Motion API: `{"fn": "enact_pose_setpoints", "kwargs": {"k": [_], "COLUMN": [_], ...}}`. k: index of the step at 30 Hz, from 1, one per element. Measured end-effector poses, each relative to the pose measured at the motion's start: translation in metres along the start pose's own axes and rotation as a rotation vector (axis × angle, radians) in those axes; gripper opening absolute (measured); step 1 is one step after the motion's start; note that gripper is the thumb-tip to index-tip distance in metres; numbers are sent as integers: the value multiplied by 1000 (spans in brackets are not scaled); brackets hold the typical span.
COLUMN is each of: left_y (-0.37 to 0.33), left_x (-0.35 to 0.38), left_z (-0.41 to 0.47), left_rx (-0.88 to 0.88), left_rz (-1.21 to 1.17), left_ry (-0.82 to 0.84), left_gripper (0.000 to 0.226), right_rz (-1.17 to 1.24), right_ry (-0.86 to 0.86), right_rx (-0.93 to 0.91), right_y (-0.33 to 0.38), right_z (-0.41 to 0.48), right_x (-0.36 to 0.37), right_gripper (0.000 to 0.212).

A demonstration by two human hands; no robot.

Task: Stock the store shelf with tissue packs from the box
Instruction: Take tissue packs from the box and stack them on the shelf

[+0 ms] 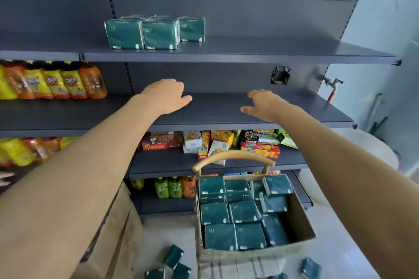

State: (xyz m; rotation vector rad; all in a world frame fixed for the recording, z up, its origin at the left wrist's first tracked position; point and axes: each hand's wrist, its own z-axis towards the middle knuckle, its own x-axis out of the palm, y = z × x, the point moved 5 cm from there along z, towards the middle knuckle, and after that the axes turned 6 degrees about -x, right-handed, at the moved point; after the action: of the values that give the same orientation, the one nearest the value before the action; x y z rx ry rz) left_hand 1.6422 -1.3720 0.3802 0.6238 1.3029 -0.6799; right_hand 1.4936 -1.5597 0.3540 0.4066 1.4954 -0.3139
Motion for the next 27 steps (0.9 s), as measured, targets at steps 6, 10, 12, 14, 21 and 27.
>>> {"fn": "enact_pose_setpoints", "kwargs": {"k": [6,10,12,14,21,27], "left_y": [-53,-88,-104,-118,-151,-158], "left_x": [82,148,183,222,336,402], "left_z": [-31,-42,-48,-55,-93,-107], "left_rx": [-35,-78,-112,-144,-188,-157], "left_rz": [-84,-120,-133,-138,-112,-103], "left_ry": [101,200,274,347,586,705], "left_gripper": [41,44,43,40,40,42], "right_rz": [-34,-11,-10,-12,95,129], "right_ry": [184,344,420,492,732,837], "right_rx": [-43,-101,-127,-156,-164,-163], "right_y": [-37,-70,-83,-94,-120,-119], "right_z": [-28,-35,-38,-45,-73,-89], "right_x": [96,166,201,236,350,423], "right_gripper": [58,53,55,55,48,55]}}
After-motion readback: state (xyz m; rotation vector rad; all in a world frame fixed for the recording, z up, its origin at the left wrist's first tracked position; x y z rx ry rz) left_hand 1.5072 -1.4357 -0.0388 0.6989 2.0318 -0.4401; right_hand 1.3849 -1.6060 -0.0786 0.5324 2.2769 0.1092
